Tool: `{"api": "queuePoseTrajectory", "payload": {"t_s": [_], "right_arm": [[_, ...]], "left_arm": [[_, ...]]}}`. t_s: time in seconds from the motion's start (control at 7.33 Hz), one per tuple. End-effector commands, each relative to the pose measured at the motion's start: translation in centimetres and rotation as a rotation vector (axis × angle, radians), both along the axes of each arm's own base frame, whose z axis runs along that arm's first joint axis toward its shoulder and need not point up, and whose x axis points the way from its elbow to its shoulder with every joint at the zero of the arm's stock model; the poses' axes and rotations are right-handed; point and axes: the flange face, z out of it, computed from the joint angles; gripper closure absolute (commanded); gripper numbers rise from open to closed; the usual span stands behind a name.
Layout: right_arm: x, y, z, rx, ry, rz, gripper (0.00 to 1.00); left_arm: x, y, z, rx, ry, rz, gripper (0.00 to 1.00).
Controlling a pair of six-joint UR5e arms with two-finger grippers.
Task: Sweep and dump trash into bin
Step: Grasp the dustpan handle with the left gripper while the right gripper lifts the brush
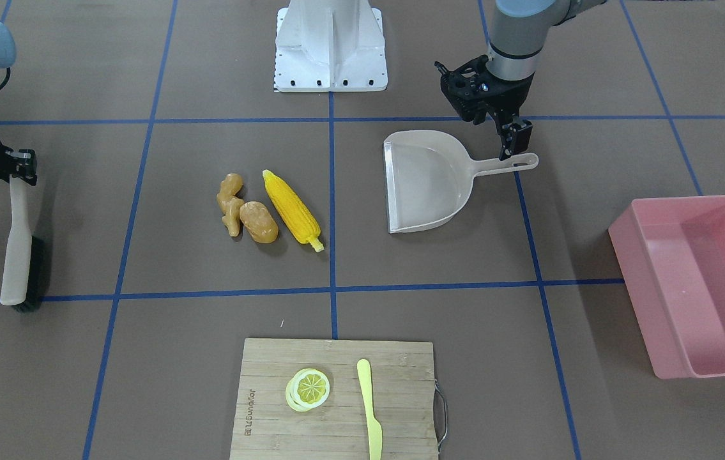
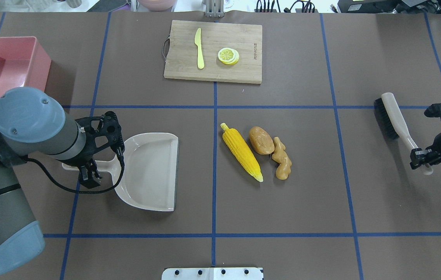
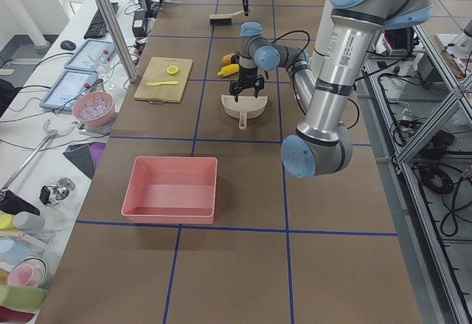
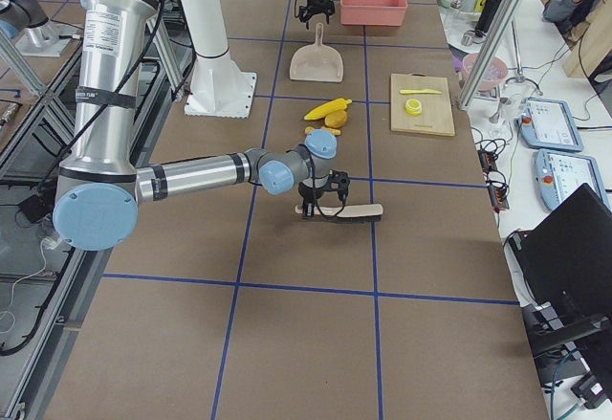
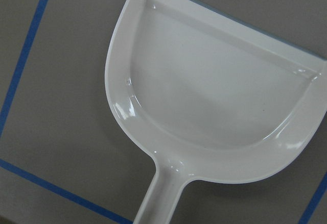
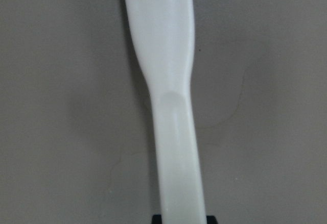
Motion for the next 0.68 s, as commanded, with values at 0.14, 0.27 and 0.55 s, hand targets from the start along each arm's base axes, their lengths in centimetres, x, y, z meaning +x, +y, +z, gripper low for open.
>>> {"api": "queuePoseTrajectory", "payload": {"t_s": [0.14, 0.27, 0.55], "right_arm": [[-0.1, 0.0, -0.2, -0.003, -0.013, -0.005, 1.00], [-0.1, -0.2, -1.0, 0.012, -0.027, -0.006, 1.00], [-0.1, -0.9, -1.9, 0.015, -0.070, -0.015, 1.00]], "left_arm": [[2.3, -1.2, 3.5, 0.092, -0.006, 0.085, 0.01], [3.2, -1.7, 4.5, 0.127, -0.010, 0.135, 0.01], [3.5, -1.9, 6.3, 0.118, -0.039, 0.150, 0.01]]}}
